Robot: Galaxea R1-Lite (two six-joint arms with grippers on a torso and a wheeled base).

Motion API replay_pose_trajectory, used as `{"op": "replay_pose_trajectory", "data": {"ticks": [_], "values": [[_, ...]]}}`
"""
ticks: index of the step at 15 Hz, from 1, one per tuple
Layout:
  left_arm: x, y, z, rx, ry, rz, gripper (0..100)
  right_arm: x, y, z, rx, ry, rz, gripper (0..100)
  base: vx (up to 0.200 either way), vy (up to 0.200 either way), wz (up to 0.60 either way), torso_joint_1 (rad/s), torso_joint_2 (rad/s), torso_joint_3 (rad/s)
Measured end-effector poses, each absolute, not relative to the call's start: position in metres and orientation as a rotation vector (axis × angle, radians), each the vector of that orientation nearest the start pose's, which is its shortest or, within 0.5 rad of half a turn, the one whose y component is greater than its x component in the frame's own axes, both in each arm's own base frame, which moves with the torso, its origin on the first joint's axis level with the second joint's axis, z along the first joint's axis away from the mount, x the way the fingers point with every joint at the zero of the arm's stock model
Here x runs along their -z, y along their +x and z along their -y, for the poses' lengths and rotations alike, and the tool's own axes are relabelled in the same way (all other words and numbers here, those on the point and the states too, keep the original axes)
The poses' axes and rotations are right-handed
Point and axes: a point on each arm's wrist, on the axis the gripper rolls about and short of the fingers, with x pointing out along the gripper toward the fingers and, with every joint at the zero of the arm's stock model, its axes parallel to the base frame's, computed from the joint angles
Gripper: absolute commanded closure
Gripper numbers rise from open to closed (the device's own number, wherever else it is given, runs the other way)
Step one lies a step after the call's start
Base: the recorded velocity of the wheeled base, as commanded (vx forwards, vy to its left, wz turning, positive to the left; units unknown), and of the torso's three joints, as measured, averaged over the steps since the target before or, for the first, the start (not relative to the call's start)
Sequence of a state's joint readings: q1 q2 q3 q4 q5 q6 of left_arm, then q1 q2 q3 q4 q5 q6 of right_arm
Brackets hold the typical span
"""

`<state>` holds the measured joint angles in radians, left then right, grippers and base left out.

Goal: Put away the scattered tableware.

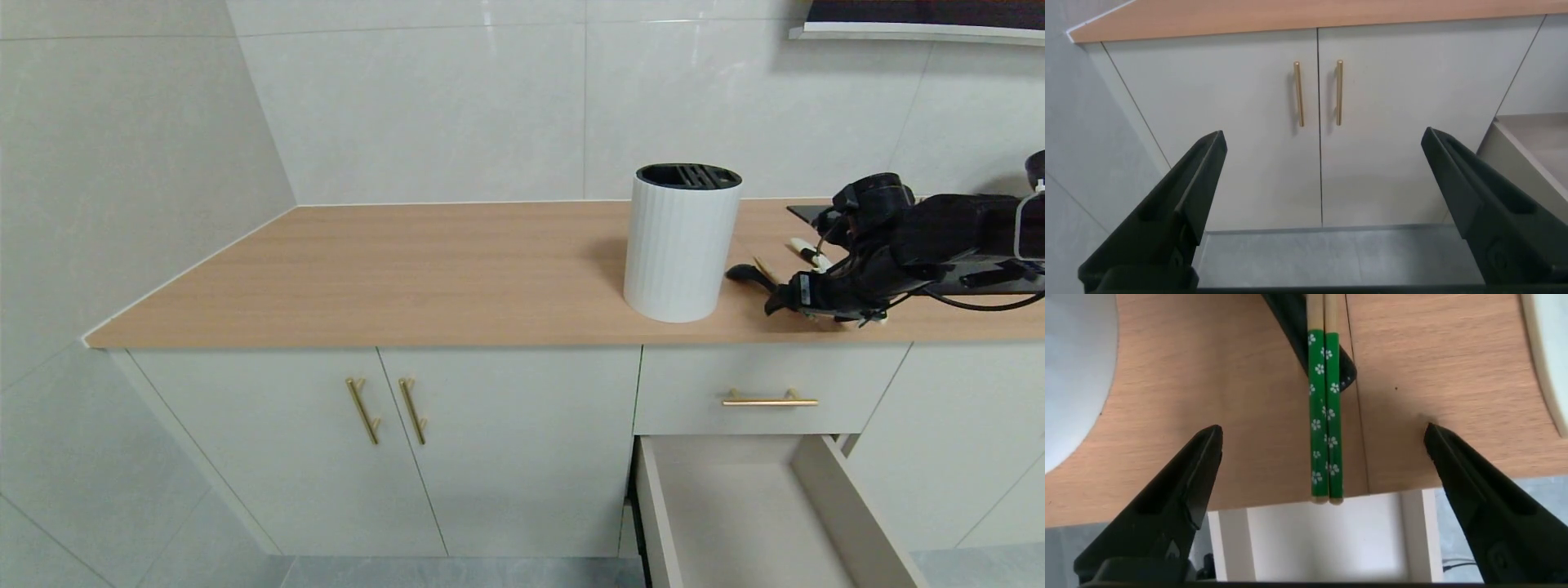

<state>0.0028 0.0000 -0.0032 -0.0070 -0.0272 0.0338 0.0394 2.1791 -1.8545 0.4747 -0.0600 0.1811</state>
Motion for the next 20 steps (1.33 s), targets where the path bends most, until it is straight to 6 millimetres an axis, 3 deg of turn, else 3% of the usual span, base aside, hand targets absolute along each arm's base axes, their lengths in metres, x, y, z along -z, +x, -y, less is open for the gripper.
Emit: {"op": "replay_pose_trajectory", "data": {"ticks": [10,14,17,20], "values": [[-0.077,-0.023,0.001,0.024,0.034,0.011,0,-0.186,0.433,-0.015,0.094,0.131,-0.802,100,0.0,0.0,0.0,0.0,0.0,0.0],[-0.077,-0.023,0.001,0.024,0.034,0.011,0,-0.203,0.423,-0.014,0.114,0.166,-0.772,100,0.0,0.0,0.0,0.0,0.0,0.0],[-0.077,-0.023,0.001,0.024,0.034,0.011,0,-0.234,0.391,-0.014,0.105,0.176,-0.731,100,0.0,0.0,0.0,0.0,0.0,0.0],[-0.077,-0.023,0.001,0.024,0.034,0.011,0,-0.256,0.335,-0.028,0.058,0.162,-0.728,100,0.0,0.0,0.0,0.0,0.0,0.0]]}}
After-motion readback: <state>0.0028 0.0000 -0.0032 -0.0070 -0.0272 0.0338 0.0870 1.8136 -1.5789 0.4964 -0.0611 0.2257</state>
